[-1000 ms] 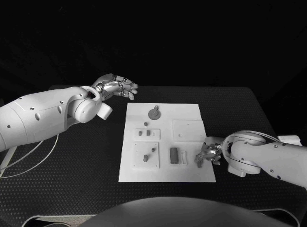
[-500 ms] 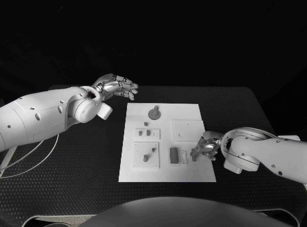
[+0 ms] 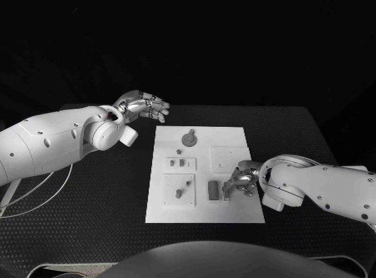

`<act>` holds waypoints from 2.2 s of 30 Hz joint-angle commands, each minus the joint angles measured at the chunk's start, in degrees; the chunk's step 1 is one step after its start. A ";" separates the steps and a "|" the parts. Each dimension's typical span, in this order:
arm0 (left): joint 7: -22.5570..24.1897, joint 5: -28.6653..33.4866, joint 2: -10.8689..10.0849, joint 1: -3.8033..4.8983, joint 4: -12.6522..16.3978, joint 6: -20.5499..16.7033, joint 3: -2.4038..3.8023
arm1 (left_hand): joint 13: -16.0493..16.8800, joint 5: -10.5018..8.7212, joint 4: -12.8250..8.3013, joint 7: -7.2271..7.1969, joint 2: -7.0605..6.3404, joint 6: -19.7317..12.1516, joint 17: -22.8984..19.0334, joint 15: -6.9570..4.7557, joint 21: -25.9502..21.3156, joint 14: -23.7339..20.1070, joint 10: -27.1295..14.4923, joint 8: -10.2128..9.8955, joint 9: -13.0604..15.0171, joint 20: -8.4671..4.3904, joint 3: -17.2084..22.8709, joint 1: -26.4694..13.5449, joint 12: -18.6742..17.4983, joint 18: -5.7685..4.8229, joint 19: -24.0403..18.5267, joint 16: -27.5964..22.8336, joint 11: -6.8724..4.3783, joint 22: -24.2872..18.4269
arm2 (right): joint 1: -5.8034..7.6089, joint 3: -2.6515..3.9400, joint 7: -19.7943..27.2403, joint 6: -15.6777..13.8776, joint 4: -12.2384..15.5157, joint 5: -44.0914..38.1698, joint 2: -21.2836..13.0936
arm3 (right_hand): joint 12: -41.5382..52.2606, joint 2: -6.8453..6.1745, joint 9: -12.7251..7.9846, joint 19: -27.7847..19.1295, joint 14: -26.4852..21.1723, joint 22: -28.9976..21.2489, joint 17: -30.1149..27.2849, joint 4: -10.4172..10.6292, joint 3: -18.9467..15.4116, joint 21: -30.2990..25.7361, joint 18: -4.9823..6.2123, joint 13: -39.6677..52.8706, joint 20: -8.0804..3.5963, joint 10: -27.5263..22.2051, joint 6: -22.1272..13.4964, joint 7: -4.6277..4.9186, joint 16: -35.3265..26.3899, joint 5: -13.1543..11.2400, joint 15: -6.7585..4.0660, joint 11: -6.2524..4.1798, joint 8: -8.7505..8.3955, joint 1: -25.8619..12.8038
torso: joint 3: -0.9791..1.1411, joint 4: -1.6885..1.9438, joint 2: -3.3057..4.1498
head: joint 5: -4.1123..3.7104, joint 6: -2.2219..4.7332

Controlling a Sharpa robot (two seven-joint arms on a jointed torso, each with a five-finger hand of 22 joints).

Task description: Assemble the parts on the task board

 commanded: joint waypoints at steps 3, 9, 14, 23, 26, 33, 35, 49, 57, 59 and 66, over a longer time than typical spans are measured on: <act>0.38 0.35 0.14 0.19 0.18 0.81 0.03 | 0.03 -0.24 0.23 0.23 0.03 -0.21 0.11 -0.03 -0.27 0.40 0.00 -0.02 -0.07 0.21 0.00 -0.50 -0.34 0.98 0.32 -0.27 0.16 0.09 | -0.15 -0.06 0.32 2.49 -1.35 1.66 0.83 | 0.19 1.32 0.10 0.03 0.24 1.07 -0.03 -0.03 0.31 0.29 1.17 -0.06 -0.21 0.66 -1.03 1.44 0.30 0.41 -0.12 -0.44 0.28 1.94 | 0.00 0.07 0.02 | -0.05 0.00; 0.42 0.35 -0.03 0.19 0.19 0.69 0.03 | 0.03 -0.23 0.25 0.23 0.07 -0.21 0.13 -0.03 -0.28 0.40 0.00 -0.01 -0.07 0.21 0.02 -0.50 -0.33 0.99 0.32 -0.29 0.16 0.10 | -0.43 -0.07 0.37 2.45 -1.77 1.36 1.07 | 0.19 1.32 0.09 0.03 0.28 1.06 0.04 -0.02 0.29 0.28 1.17 -0.05 -0.21 0.66 -1.04 1.44 0.30 0.41 -0.13 -0.44 0.28 1.88 | 0.01 -0.10 -0.04 | 0.31 0.00; 0.36 0.35 0.02 0.19 0.26 0.75 0.03 | 0.03 -0.23 0.25 0.23 0.08 -0.21 0.15 -0.02 -0.28 0.41 0.00 -0.01 -0.07 0.21 0.03 -0.49 -0.33 0.99 0.32 -0.31 0.16 0.10 | -0.51 -0.08 0.23 2.68 -1.85 0.83 1.22 | 0.17 1.33 0.08 0.03 0.28 1.05 0.04 -0.02 0.27 0.28 1.17 -0.06 -0.20 0.64 -1.04 1.44 0.30 0.41 -0.13 -0.44 0.28 1.83 | 0.02 -0.07 -0.03 | 0.30 0.00; 0.30 0.35 -0.09 0.19 0.29 0.78 0.03 | 0.03 -0.23 0.27 0.23 0.07 -0.21 0.19 -0.02 -0.29 0.41 -0.01 -0.01 -0.08 0.22 0.04 -0.49 -0.33 0.98 0.32 -0.34 0.17 0.11 | -0.81 -0.12 0.14 2.93 -1.85 0.65 1.27 | 0.15 1.31 0.08 0.02 0.23 1.03 -0.04 -0.02 0.24 0.27 1.17 -0.08 -0.19 0.62 -1.01 1.43 0.27 0.41 -0.14 -0.45 0.31 1.75 | 0.04 -0.07 -0.03 | 0.27 0.00; 0.28 0.35 -0.08 0.19 0.24 0.82 0.03 | 0.03 -0.23 0.27 0.23 0.07 -0.21 0.20 -0.02 -0.30 0.41 -0.01 0.00 -0.08 0.22 0.05 -0.49 -0.33 0.98 0.31 -0.35 0.17 0.11 | -0.89 -0.12 0.37 3.19 -1.90 0.67 1.31 | 0.15 1.32 0.07 0.02 0.25 1.03 0.00 -0.02 0.24 0.26 1.17 -0.08 -0.19 0.62 -1.01 1.42 0.27 0.42 -0.15 -0.46 0.31 1.73 | 0.05 -0.05 -0.04 | 0.24 0.00; 0.10 0.35 -0.17 0.19 0.25 1.14 0.03 | 0.03 -0.23 0.31 0.24 0.08 -0.21 0.24 -0.02 -0.30 0.41 -0.01 0.00 -0.09 0.22 0.05 -0.51 -0.33 0.98 0.31 -0.38 0.17 0.12 | -0.92 -0.13 0.21 4.02 -2.04 0.67 1.27 | 0.07 1.54 0.05 0.01 0.24 1.00 -0.01 -0.02 0.27 0.24 1.17 -0.14 -0.18 0.55 -1.03 1.42 0.26 0.44 -0.17 -0.47 0.31 1.66 | 0.03 -0.05 -0.02 | 0.34 0.00; 0.14 0.35 -0.14 0.19 0.22 1.10 0.03 | 0.03 -0.24 0.32 0.24 0.08 -0.20 0.25 -0.02 -0.31 0.41 -0.01 0.01 -0.09 0.23 0.05 -0.52 -0.33 0.98 0.31 -0.39 0.17 0.12 | -0.97 -0.13 0.24 3.77 -2.14 0.70 1.34 | 0.02 1.54 0.04 0.01 0.22 1.00 -0.05 -0.03 0.27 0.24 1.17 -0.18 -0.18 0.51 -1.04 1.42 0.25 0.44 -0.17 -0.47 0.31 1.65 | 0.04 -0.06 0.00 | 0.41 0.00; 0.07 0.35 -0.02 0.19 0.12 1.11 0.03 | 0.03 -0.24 0.36 0.24 0.06 -0.22 0.31 -0.01 -0.33 0.41 -0.04 0.01 -0.10 0.24 0.04 -0.56 -0.34 0.97 0.29 -0.44 0.18 0.13 | -1.14 -0.13 0.29 4.21 -2.54 1.25 1.75 | -0.64 -0.64 -0.56 0.12 -0.45 0.74 -0.90 0.44 -0.69 -0.12 1.17 -0.58 0.19 -0.32 -1.97 1.83 -0.11 0.44 0.10 -0.06 -0.22 -1.38 | 0.02 0.03 -0.05 | 0.54 0.00; -0.07 0.35 -0.08 0.19 0.12 1.12 0.03 | 0.03 -0.23 0.37 0.24 0.05 -0.23 0.34 0.00 -0.34 0.40 -0.05 0.01 -0.11 0.24 0.05 -0.56 -0.34 0.97 0.29 -0.46 0.18 0.14 | -1.29 -0.13 0.50 3.84 -2.61 1.48 1.85 | -0.89 -3.27 -1.17 0.44 -1.24 0.41 -2.09 1.99 0.12 -0.82 1.17 -0.77 0.27 -0.75 -2.29 2.01 -0.60 0.47 0.24 0.10 -0.45 -4.28 | 0.04 -0.09 -0.03 | 0.66 0.00; -0.07 0.35 -0.05 0.19 0.11 1.14 0.03 | 0.03 -0.24 0.38 0.24 0.05 -0.24 0.34 0.00 -0.34 0.40 -0.05 0.01 -0.11 0.24 0.05 -0.57 -0.35 0.97 0.29 -0.47 0.18 0.14 | -1.29 -0.13 0.53 3.64 -2.61 1.44 1.88 | -0.95 -3.90 -1.28 0.45 -1.44 0.39 -2.35 2.46 0.29 -0.96 1.17 -0.81 0.29 -0.89 -2.39 2.05 -0.71 0.47 0.27 0.13 -0.49 -4.83 | 0.04 -0.09 -0.04 | 0.65 0.00; -0.07 0.35 -0.05 0.19 0.10 1.17 0.03 | 0.02 -0.24 0.40 0.25 0.03 -0.24 0.37 0.00 -0.35 0.40 -0.06 0.01 -0.12 0.24 0.04 -0.60 -0.35 0.97 0.28 -0.50 0.19 0.14 | -1.29 -0.13 0.71 3.66 -2.59 1.24 1.90 | -1.16 -6.12 -1.56 0.42 -2.08 0.42 -3.13 3.74 0.91 -1.31 1.17 -0.94 0.31 -1.38 -2.82 2.19 -1.03 0.44 0.37 0.26 -0.60 -5.86 | 0.04 -0.06 -0.03 | 0.65 0.00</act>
